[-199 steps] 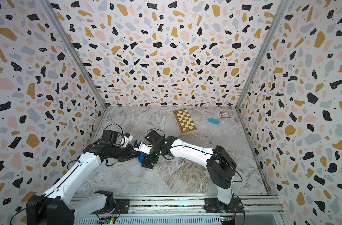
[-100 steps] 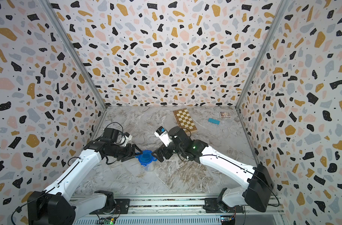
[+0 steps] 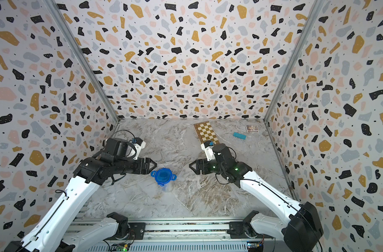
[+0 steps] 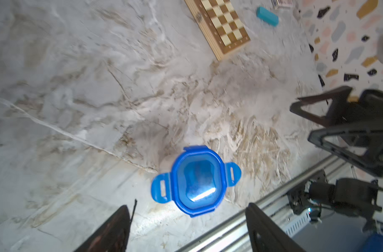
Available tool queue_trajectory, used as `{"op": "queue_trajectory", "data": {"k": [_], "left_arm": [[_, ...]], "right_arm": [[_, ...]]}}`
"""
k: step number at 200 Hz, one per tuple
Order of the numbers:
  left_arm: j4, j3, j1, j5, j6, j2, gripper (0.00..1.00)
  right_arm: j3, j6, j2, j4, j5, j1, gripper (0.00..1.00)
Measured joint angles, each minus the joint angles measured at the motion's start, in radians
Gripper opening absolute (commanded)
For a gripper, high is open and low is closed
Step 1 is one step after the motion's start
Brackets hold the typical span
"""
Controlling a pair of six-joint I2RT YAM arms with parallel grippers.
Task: Pack away toiletry kits
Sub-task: Close the fastener on the container.
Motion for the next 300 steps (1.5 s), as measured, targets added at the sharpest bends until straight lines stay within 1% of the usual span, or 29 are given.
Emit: {"op": "queue_trajectory", "data": {"k": [13, 48, 72, 106, 147, 254, 300], "left_arm": [[-0.02, 0.0, -0.064, -0.022, -0.031, 0.021, 0.99], [-0.051, 0.006, -0.256, -0.165, -0.109, 0.12, 0.99], [-0.076, 0.043, -0.318, -0.263, -0.159, 0.207, 0.99], [-0.099, 0.077, -0.346, -0.359, -0.214, 0.287, 0.99], [-0.108, 0.088, -0.388, -0.405, -0.257, 0.33, 0.99], [-0.1, 0.096, -0.417, -0.411, -0.312, 0.409, 0.99], [-0.1, 0.095, -0.418, -0.411, -0.332, 0.415, 0.99]], "right_arm": [[-0.033, 0.025, 0.0, 0.008, -0.043, -0.016, 0.9], [-0.067, 0.04, 0.0, 0.029, -0.115, -0.026, 0.93], [-0.085, 0.045, -0.002, 0.067, -0.148, -0.035, 0.94], [-0.101, 0.046, -0.007, 0.087, -0.175, -0.066, 0.95], [-0.101, 0.034, -0.029, 0.09, -0.217, -0.122, 0.95], [-0.112, 0.011, -0.03, 0.096, -0.282, -0.155, 0.95], [-0.112, 0.008, -0.03, 0.096, -0.297, -0.164, 0.95]]}}
